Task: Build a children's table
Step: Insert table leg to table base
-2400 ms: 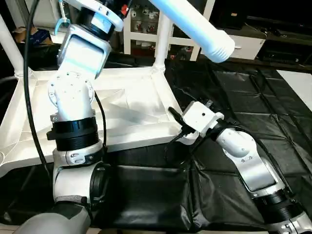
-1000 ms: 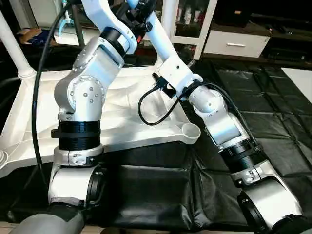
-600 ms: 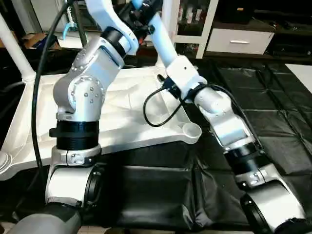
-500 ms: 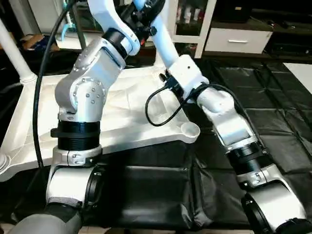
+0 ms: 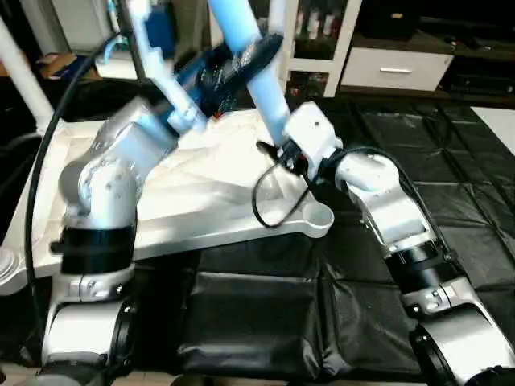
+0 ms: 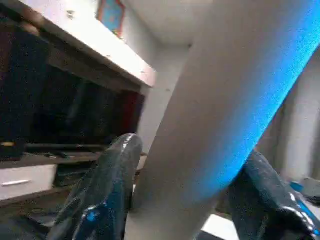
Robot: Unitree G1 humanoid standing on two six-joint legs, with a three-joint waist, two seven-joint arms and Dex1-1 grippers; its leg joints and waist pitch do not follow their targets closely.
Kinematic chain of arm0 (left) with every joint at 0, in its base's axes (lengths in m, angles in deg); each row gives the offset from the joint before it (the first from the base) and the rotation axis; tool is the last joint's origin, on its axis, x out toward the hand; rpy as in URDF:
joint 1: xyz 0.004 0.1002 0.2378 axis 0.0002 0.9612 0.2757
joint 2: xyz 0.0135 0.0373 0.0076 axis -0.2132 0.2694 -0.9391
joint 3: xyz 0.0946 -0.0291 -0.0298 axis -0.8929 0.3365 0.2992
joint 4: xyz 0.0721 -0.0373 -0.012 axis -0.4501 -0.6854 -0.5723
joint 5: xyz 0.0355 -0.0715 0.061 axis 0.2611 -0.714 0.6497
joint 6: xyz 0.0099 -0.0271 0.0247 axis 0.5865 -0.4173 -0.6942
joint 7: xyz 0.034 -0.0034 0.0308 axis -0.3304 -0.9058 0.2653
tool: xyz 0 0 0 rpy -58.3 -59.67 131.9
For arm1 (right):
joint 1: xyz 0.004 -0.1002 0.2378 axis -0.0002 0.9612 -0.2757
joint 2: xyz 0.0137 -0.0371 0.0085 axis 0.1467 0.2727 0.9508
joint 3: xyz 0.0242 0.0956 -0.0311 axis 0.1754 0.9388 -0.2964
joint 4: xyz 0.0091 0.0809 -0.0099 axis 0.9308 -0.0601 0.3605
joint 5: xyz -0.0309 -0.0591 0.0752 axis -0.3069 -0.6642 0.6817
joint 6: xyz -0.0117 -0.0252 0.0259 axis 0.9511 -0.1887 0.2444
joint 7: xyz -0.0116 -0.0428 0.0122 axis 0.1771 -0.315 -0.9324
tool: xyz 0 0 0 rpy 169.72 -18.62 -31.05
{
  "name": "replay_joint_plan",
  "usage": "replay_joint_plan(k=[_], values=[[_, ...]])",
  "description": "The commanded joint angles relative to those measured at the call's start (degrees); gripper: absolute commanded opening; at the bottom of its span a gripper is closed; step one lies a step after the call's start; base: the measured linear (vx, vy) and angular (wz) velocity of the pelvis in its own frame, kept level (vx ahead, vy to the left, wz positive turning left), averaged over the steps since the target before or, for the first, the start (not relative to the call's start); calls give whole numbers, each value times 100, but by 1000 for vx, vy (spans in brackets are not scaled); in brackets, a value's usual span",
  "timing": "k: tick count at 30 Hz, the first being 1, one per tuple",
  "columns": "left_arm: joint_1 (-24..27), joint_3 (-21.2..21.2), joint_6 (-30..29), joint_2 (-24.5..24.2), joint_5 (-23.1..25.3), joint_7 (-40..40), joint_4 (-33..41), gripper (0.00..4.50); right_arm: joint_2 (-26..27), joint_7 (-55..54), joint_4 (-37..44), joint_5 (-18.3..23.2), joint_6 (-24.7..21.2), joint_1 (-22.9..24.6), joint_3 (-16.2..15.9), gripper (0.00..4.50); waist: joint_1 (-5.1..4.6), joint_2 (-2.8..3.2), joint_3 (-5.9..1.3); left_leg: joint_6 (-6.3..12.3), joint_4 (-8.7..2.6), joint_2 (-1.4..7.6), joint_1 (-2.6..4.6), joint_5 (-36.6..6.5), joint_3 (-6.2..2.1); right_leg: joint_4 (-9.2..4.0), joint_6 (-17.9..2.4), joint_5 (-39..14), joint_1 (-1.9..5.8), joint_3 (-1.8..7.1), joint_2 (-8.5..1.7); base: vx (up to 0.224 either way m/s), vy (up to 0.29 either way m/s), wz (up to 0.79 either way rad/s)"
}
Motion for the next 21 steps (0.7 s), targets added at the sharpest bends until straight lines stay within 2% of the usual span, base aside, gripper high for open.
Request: replay_joint_plan(k=[1,4,5,6,8,10,11,12,13,14,19,20,21], values=[[11,-261,-140,-32,-152,-468,113,313,-85,185,401,219,50,60,10,189,-18,18,-495,-44,-465,238,239,-1100,-121,-299,-1306,-1052,294,127,-224,0,0,0],[-21,-165,20,-34,-170,-706,13,314,-102,252,487,252,48,144,19,189,-20,8,-491,-100,-478,240,235,-1184,-130,-312,-1214,-1204,299,135,-240,0,0,0],[-33,-157,62,-50,-153,-763,-19,292,-102,257,508,254,47,166,21,189,-32,9,-486,-119,-479,234,218,-1193,-133,-318,-1195,-1236,301,138,-241,0,0,0],[-47,-158,87,-71,-137,-810,-49,292,-98,263,530,255,43,187,25,189,-30,16,-484,-135,-479,234,223,-1216,-133,-320,-1186,-1273,297,139,-244,0,0,0],[-91,-160,247,-56,10,-721,-138,280,-105,277,578,243,43,240,12,189,-46,3,-484,-155,-474,228,220,-1268,-133,-333,-1135,-1378,293,146,-242,0,0,0],[-196,-206,698,-30,430,-536,-354,253,-97,273,629,223,52,307,-22,189,-51,39,-484,-173,-486,234,223,-1311,-146,-354,-1087,-1426,285,142,-235,0,0,0],[-207,-213,731,-31,473,-539,-375,253,-95,277,629,229,57,309,-25,189,-53,28,-489,-178,-485,230,215,-1308,-153,-349,-1074,-1420,297,142,-242,0,0,0],[-207,-213,731,-31,473,-539,-375,246,-95,277,629,229,57,309,-25,189,-51,29,-493,-188,-491,236,210,-1295,-157,-338,-1083,-1399,306,140,-249,0,0,0],[-231,-246,802,-37,554,-566,-418,241,-92,276,642,213,54,315,-28,189,-54,60,-496,-199,-493,238,213,-1271,-161,-334,-1112,-1320,300,136,-244,0,0,0],[-255,-278,843,-41,613,-572,-455,233,-90,272,650,203,50,313,-32,189,-60,44,-503,-188,-485,234,214,-1241,-156,-324,-1146,-1227,305,136,-241,0,0,0],[-343,-226,1018,25,776,-482,-645,205,-105,230,683,213,32,298,-27,189,-52,50,-510,-120,-472,231,216,-1126,-147,-307,-1257,-1003,312,136,-243,0,0,0],[-351,-219,1048,18,796,-460,-660,192,-103,222,683,209,30,290,-25,189,-47,70,-511,-119,-474,235,212,-1114,-153,-297,-1286,-959,319,133,-245,0,0,0],[-355,-216,1064,11,809,-447,-668,189,-101,218,682,206,28,285,-24,189,-54,60,-513,-112,-472,232,207,-1106,-148,-299,-1293,-933,321,132,-240,0,0,0]])
